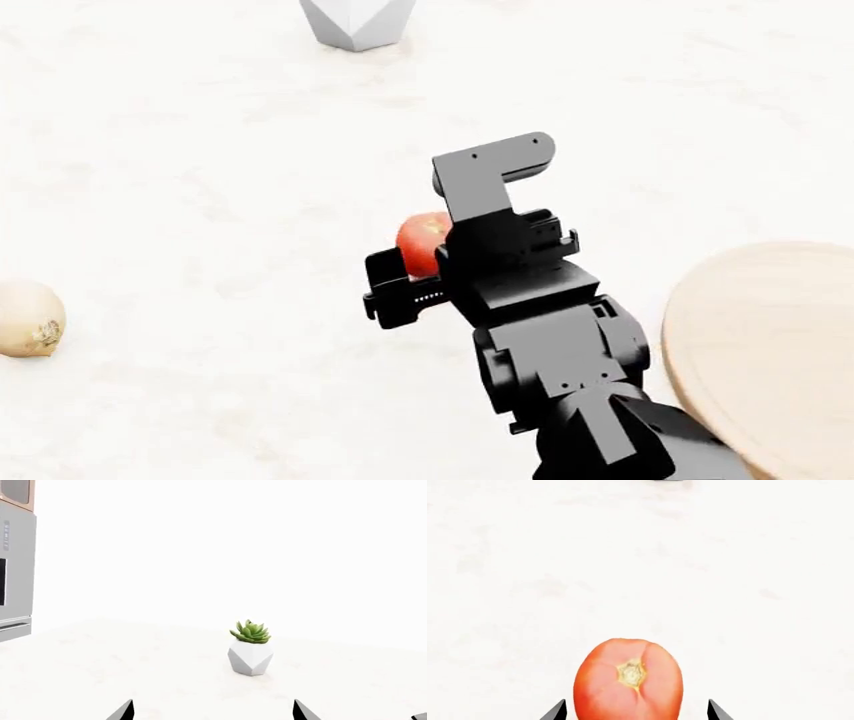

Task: Place the avocado, onion, tomato and bell pepper on the cutting board.

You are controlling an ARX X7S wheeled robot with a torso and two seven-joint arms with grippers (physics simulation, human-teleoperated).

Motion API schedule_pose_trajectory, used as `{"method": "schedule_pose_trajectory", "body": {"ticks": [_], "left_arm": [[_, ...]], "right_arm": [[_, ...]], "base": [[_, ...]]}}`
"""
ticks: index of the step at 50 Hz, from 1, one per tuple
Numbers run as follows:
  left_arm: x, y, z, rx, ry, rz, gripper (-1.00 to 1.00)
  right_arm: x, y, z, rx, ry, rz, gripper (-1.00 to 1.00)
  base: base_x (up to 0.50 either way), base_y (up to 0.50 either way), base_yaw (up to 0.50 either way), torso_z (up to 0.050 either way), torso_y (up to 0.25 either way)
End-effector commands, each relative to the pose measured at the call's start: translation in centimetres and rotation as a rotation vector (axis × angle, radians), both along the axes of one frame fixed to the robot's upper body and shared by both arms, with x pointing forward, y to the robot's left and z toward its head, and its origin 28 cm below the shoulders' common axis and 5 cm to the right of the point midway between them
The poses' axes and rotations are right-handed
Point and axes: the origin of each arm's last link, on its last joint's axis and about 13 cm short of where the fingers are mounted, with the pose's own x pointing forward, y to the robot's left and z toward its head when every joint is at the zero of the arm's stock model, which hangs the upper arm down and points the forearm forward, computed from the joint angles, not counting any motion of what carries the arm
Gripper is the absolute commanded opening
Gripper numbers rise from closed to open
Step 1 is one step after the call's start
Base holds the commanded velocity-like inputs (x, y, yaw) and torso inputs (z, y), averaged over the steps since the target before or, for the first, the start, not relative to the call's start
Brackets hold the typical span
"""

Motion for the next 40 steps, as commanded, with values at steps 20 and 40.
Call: {"method": "schedule_pose_trajectory", "body": {"ticks": [20,40], "left_arm": [[-0.36,-0.02,-0.05,-0.001,-0.005,0.001,1.0],[-0.95,0.02,0.09,-0.003,-0.004,-0.002,1.0]], "right_arm": [[-0.12,0.27,-0.21,-0.005,0.011,0.02,1.0],[-0.66,0.99,-0.69,0.086,0.109,0.068,1.0]], "base": [[0.12,0.0,0.0,0.0,0.0],[0.0,0.0,0.0,0.0,0.0]]}}
